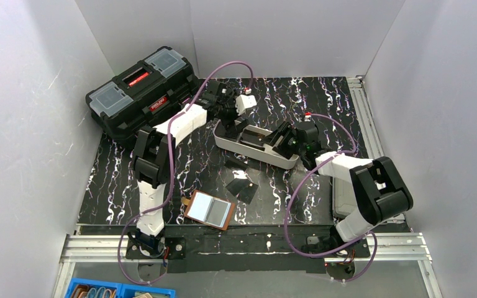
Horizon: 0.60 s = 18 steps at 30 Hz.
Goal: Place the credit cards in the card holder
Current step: Pick up the credit card from the storage box.
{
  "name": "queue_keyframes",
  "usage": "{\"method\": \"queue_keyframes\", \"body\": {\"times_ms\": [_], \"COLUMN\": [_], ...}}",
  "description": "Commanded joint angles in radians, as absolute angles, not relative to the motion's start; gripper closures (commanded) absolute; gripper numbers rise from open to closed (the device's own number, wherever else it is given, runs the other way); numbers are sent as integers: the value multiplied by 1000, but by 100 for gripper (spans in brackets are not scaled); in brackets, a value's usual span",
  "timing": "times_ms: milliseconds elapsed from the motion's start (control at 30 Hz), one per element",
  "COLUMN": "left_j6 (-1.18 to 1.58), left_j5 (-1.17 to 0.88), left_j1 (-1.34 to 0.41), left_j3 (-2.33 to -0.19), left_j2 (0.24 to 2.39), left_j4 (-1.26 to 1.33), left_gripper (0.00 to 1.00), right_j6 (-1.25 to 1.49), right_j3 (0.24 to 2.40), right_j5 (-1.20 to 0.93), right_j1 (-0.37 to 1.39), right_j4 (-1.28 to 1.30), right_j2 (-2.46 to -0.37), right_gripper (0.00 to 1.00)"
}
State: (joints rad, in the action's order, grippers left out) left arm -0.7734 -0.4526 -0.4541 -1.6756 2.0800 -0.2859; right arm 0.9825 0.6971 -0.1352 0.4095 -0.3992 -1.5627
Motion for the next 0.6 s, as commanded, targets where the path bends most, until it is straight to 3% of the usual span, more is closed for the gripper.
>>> {"method": "queue_keyframes", "body": {"times_ms": [0,300,567], "left_j6": [-795,-780,-773], "left_j5": [-445,-468,-475], "left_j1": [-400,-378,-368], "left_j3": [-1693,-1705,-1698], "left_j2": [1969,1934,1919], "left_j4": [-345,-384,-384], "left_gripper": [1,1,1], "right_j6": [929,863,880], "right_j3": [760,900,1050], "right_j5": [-98,-118,-278], "right_j1": [421,483,539], "right_j4": [-372,-346,-496], "right_j2": [-1519,-1562,-1742], "right_gripper": [25,22,23]}}
